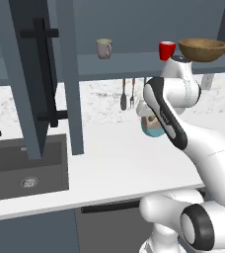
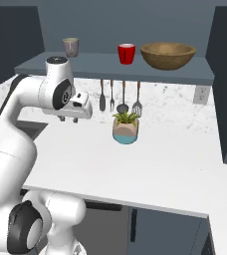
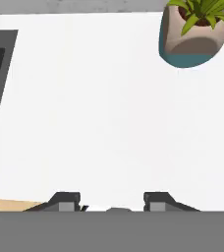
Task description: Gather all objects into one cabinet and sort the glasses and bowls to opposite sides.
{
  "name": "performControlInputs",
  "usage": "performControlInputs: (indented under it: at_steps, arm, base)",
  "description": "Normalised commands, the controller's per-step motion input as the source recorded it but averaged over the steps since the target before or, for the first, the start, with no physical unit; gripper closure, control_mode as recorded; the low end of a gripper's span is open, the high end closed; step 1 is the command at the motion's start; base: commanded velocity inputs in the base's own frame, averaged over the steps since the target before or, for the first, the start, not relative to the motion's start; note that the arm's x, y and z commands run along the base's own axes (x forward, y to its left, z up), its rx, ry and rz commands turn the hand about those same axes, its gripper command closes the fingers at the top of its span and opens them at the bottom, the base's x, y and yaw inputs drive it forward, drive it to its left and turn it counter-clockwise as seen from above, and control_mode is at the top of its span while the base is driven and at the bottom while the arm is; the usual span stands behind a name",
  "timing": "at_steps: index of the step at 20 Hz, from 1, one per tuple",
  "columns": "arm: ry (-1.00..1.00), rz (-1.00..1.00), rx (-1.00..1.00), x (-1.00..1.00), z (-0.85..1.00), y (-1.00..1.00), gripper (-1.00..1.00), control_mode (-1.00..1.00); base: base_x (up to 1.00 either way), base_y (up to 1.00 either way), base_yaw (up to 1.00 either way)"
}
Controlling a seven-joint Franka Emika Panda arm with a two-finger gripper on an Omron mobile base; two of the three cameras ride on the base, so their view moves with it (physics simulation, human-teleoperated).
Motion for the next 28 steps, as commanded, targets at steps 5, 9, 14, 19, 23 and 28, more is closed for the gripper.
performControlInputs:
  at_steps: [5,9,14,19,23,28]
  arm:
    - [-0.19,0.01,-0.05,0.07,0.14,0.00,-1.00,-1.00]
    - [-0.33,0.01,-0.04,0.00,0.17,0.00,-1.00,-1.00]
    - [0.00,0.00,0.00,-0.47,-0.19,0.00,-1.00,-1.00]
    - [-0.01,0.00,-0.02,-1.00,-0.78,0.00,-1.00,-1.00]
    - [-0.02,0.00,-0.03,-0.47,-0.20,0.07,-1.00,-1.00]
    - [0.58,0.03,0.07,0.28,-0.23,-0.04,-1.00,-1.00]
  base:
    - [0.00,0.00,0.00]
    - [0.00,0.00,0.00]
    - [0.00,0.00,0.00]
    - [0.00,0.00,0.00]
    - [0.00,0.00,0.00]
    - [0.00,0.00,0.00]
